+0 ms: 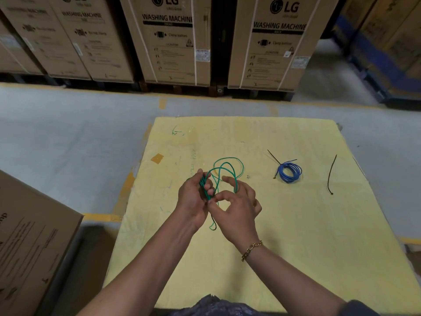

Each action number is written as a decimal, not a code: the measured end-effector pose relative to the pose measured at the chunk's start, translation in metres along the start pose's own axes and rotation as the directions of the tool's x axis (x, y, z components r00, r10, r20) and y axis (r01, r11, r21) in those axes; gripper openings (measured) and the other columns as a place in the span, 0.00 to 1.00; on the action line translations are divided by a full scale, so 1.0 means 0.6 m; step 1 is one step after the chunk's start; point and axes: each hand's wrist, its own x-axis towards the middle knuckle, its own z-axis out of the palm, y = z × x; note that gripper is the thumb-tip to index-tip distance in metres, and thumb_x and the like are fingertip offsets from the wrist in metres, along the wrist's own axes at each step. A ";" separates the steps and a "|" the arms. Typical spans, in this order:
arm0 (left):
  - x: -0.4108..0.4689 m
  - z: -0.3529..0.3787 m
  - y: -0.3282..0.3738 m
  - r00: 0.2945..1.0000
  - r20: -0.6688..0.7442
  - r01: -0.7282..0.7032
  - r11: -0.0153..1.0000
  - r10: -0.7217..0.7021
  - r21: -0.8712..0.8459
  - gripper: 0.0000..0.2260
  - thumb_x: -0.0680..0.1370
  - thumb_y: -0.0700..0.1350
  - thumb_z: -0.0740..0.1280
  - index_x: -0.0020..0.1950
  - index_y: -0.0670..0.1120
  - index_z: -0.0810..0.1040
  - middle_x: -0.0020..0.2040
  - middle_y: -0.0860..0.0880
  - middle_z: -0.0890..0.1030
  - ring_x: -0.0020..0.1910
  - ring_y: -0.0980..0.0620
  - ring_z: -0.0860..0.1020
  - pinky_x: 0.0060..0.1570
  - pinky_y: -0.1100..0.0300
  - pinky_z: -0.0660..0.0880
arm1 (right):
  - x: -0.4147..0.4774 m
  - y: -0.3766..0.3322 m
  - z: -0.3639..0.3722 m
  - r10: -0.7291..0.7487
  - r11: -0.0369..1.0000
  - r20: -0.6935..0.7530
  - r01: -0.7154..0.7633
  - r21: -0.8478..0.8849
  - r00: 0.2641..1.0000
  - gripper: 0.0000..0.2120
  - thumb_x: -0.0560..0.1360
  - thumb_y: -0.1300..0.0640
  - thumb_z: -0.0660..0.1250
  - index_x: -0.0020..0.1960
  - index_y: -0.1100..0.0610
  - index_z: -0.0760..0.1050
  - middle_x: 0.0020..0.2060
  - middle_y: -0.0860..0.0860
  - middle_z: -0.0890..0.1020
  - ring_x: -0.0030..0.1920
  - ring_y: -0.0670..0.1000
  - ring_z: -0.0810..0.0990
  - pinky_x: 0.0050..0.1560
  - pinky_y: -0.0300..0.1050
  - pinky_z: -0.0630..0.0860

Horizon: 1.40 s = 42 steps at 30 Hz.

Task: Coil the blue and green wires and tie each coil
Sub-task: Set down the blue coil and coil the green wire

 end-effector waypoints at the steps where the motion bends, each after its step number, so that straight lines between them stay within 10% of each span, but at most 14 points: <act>1: 0.000 0.000 -0.001 1.000 -0.001 0.006 1.000 -0.006 -0.011 0.11 0.85 0.48 0.59 0.48 0.42 0.74 0.28 0.50 0.68 0.26 0.53 0.67 0.36 0.57 0.66 | 0.000 -0.001 0.001 0.011 1.000 -0.008 -0.011 0.020 1.000 0.05 0.66 0.43 0.67 0.34 0.42 0.78 0.63 0.32 0.72 0.70 0.41 0.61 0.67 0.52 0.56; 8: 0.017 -0.006 0.024 1.000 -0.007 -0.014 0.998 0.014 -0.059 0.12 0.85 0.47 0.59 0.44 0.44 0.73 0.27 0.51 0.65 0.24 0.54 0.63 0.45 0.56 0.72 | -0.011 0.030 -0.002 -0.192 0.981 0.110 0.195 -0.016 0.975 0.07 0.67 0.42 0.65 0.38 0.45 0.77 0.63 0.32 0.71 0.69 0.40 0.61 0.64 0.52 0.57; 15: 0.020 -0.025 0.035 0.999 0.010 -0.042 0.871 0.042 0.489 0.11 0.84 0.46 0.61 0.43 0.45 0.69 0.26 0.53 0.61 0.23 0.54 0.56 0.35 0.57 0.63 | 0.055 0.014 -0.085 -0.276 0.913 0.013 0.258 0.316 0.961 0.04 0.73 0.46 0.70 0.41 0.44 0.77 0.44 0.44 0.80 0.50 0.45 0.78 0.56 0.50 0.72; 25: -0.008 -0.012 0.024 0.968 0.247 -0.180 0.783 0.035 0.595 0.07 0.74 0.42 0.63 0.40 0.48 0.64 0.28 0.55 0.61 0.26 0.55 0.57 0.37 0.56 0.59 | 0.105 0.006 -0.103 0.184 0.844 0.399 -0.353 0.404 0.898 0.27 0.74 0.40 0.70 0.70 0.44 0.69 0.69 0.44 0.68 0.64 0.48 0.75 0.60 0.53 0.78; 31: 0.014 -0.037 0.024 0.927 0.280 -0.363 0.414 0.249 0.835 0.15 0.82 0.53 0.62 0.40 0.49 0.64 0.32 0.54 0.66 0.32 0.53 0.65 0.40 0.53 0.66 | 0.068 0.006 -0.082 0.233 0.720 0.713 -0.610 0.331 0.661 0.26 0.77 0.45 0.70 0.70 0.49 0.64 0.47 0.52 0.87 0.42 0.53 0.86 0.53 0.52 0.78; 36: 0.023 -0.063 0.038 0.900 0.276 -0.346 0.167 0.336 0.923 0.15 0.83 0.56 0.60 0.41 0.50 0.64 0.34 0.50 0.70 0.33 0.48 0.69 0.36 0.52 0.64 | 0.092 0.001 -0.106 0.178 0.891 0.604 -0.387 0.236 0.777 0.12 0.75 0.49 0.72 0.56 0.53 0.79 0.32 0.47 0.75 0.29 0.46 0.68 0.32 0.41 0.71; 42: 0.003 -0.040 0.014 0.804 0.445 -0.469 -0.041 0.394 0.882 0.11 0.84 0.51 0.59 0.43 0.51 0.63 0.31 0.54 0.70 0.30 0.54 0.69 0.30 0.56 0.60 | 0.081 -0.018 -0.079 0.178 0.906 0.626 -0.375 0.198 0.759 0.19 0.78 0.39 0.63 0.50 0.54 0.81 0.43 0.45 0.83 0.38 0.46 0.78 0.39 0.43 0.74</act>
